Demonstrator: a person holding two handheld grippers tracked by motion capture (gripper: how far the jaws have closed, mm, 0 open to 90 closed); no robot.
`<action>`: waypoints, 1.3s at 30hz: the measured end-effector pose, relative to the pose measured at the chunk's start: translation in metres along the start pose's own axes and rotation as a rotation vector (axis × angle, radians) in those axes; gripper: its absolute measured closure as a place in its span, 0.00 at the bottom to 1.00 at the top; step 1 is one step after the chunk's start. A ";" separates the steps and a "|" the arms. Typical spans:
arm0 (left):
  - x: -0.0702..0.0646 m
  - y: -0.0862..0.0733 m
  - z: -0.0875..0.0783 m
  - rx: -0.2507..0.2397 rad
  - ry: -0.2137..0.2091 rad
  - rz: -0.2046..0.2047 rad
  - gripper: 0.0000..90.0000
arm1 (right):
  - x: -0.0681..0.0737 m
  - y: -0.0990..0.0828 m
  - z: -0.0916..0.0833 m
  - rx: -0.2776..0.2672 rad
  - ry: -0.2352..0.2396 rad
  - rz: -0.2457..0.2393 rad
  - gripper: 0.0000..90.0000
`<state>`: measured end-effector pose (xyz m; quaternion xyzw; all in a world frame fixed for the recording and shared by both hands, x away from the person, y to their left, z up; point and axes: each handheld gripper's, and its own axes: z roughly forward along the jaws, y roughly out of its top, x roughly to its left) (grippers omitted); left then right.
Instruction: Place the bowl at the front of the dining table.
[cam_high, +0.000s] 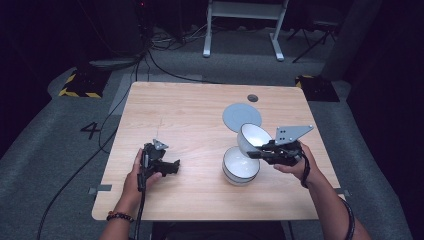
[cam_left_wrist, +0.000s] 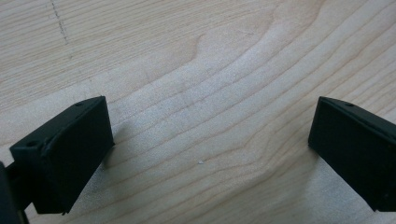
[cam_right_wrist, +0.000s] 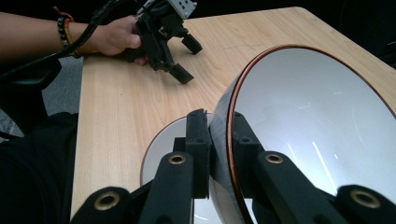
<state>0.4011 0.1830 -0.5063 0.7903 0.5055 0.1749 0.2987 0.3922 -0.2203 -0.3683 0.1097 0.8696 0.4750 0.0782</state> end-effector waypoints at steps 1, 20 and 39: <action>0.000 0.000 0.000 0.000 0.000 0.000 0.00 | 0.000 0.000 0.000 0.000 0.000 0.000 0.90; 0.000 0.000 0.000 0.000 0.000 0.000 0.00 | -0.019 0.005 0.004 0.006 -0.062 0.021 0.90; 0.000 0.000 0.000 0.000 0.000 0.000 0.00 | -0.033 0.013 0.008 0.021 -0.120 0.017 0.90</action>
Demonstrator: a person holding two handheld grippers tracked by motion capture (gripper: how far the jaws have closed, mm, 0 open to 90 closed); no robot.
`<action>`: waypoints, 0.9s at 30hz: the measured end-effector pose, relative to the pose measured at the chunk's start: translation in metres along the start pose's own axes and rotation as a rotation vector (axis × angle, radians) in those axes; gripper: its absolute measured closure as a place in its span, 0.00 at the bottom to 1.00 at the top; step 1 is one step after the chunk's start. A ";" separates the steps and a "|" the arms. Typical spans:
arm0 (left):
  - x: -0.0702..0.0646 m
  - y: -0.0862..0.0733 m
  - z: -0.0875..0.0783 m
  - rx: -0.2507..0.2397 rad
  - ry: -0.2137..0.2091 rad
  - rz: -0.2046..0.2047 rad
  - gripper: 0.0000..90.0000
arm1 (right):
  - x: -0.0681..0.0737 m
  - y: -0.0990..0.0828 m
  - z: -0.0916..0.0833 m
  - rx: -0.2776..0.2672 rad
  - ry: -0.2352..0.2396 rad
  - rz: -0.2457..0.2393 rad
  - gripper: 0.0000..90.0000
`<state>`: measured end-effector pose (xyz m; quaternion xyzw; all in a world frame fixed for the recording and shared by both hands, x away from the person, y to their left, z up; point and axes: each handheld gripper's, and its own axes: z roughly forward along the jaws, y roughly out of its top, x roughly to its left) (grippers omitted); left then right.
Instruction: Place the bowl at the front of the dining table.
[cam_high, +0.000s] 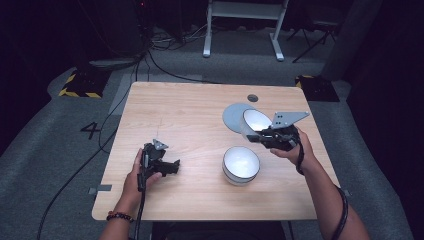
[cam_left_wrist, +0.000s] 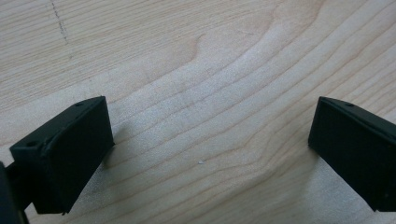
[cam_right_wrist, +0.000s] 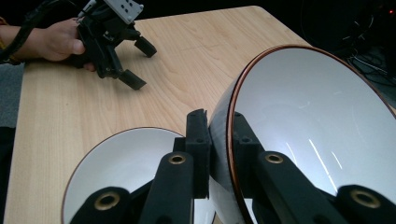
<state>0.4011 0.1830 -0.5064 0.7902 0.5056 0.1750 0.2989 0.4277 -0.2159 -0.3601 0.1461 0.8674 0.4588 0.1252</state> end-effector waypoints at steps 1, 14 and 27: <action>0.000 0.000 0.000 0.000 0.000 0.000 0.00 | -0.001 0.000 0.000 0.004 -0.006 0.000 0.90; 0.000 0.000 0.000 0.000 0.000 0.000 0.00 | -0.017 -0.002 0.013 0.025 -0.031 0.015 0.90; 0.000 0.000 0.000 0.000 0.000 0.000 0.00 | -0.041 -0.005 0.027 0.051 -0.085 0.036 0.90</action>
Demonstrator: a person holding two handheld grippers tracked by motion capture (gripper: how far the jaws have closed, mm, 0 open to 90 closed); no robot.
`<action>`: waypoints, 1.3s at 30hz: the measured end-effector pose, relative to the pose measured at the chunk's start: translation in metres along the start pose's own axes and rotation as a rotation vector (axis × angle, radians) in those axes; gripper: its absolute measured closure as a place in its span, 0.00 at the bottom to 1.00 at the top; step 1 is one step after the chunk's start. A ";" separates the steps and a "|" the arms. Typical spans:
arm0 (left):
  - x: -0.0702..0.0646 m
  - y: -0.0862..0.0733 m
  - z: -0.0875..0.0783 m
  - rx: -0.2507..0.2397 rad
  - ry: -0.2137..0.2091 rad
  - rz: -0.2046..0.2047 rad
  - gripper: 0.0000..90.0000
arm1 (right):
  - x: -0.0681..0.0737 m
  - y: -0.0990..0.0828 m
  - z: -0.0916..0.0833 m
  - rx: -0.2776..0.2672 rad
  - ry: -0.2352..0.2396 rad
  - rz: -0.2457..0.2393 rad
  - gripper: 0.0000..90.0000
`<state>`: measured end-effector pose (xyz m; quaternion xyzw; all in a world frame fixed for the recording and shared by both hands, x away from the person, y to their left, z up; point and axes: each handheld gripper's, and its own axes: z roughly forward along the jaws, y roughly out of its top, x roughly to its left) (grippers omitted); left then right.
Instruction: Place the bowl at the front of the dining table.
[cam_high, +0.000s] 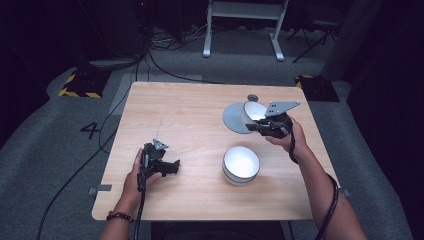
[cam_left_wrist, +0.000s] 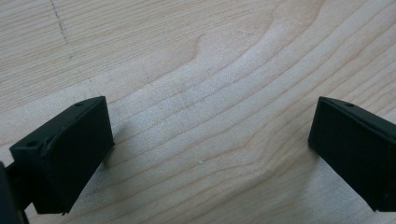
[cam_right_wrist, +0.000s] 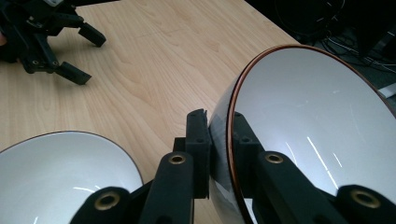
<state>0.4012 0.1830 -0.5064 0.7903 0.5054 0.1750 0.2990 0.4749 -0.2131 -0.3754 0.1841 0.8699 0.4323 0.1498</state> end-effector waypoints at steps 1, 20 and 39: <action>0.000 0.000 0.000 0.000 0.000 0.000 0.00 | -0.002 0.000 0.001 0.004 -0.005 -0.001 0.90; 0.000 0.000 0.000 0.001 -0.001 0.000 0.00 | -0.025 0.001 0.024 0.045 -0.039 0.024 0.90; 0.000 0.000 0.000 0.001 0.001 0.003 0.00 | -0.050 0.001 0.060 0.103 -0.070 0.059 0.90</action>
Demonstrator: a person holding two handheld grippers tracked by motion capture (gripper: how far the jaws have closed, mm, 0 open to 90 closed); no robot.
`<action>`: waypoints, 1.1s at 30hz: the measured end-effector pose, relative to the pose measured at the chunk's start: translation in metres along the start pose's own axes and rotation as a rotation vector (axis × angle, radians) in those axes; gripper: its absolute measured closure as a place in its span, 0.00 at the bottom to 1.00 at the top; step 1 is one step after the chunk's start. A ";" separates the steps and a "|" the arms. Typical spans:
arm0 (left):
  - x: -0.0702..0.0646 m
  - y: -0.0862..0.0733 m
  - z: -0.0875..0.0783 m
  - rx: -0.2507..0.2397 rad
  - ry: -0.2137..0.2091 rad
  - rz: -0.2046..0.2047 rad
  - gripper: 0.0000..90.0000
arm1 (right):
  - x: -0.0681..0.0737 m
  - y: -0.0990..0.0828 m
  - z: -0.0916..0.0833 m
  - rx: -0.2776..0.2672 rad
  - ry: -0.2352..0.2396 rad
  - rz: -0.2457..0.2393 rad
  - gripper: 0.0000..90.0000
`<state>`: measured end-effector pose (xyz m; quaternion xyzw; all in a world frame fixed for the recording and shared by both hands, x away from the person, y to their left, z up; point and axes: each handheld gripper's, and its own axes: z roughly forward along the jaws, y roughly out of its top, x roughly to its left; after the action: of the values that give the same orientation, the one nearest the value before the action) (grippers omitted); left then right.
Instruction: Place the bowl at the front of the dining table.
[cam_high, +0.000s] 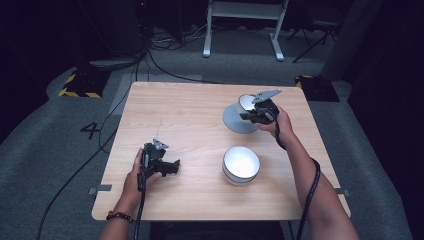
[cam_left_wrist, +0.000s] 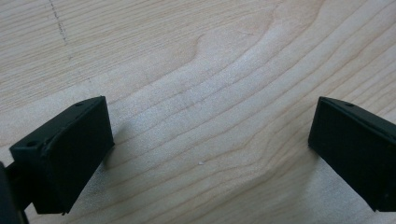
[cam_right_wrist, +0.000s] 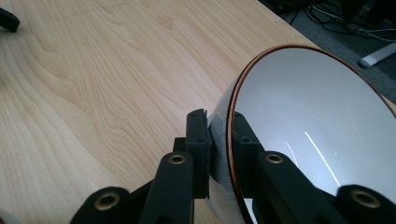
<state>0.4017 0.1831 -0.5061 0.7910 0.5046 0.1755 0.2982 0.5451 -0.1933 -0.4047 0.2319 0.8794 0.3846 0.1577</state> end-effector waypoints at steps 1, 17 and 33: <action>0.000 0.000 0.000 0.000 0.000 0.000 0.00 | -0.001 0.000 0.002 0.002 -0.001 -0.003 0.90; 0.000 0.000 0.000 -0.001 -0.001 -0.001 0.00 | -0.015 -0.004 0.029 0.063 -0.034 0.022 0.90; 0.000 0.000 0.000 -0.001 -0.002 -0.001 0.00 | -0.024 -0.007 0.051 0.091 -0.059 0.044 0.90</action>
<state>0.4014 0.1830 -0.5063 0.7908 0.5047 0.1746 0.2992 0.5867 -0.1791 -0.4409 0.2690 0.8857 0.3408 0.1643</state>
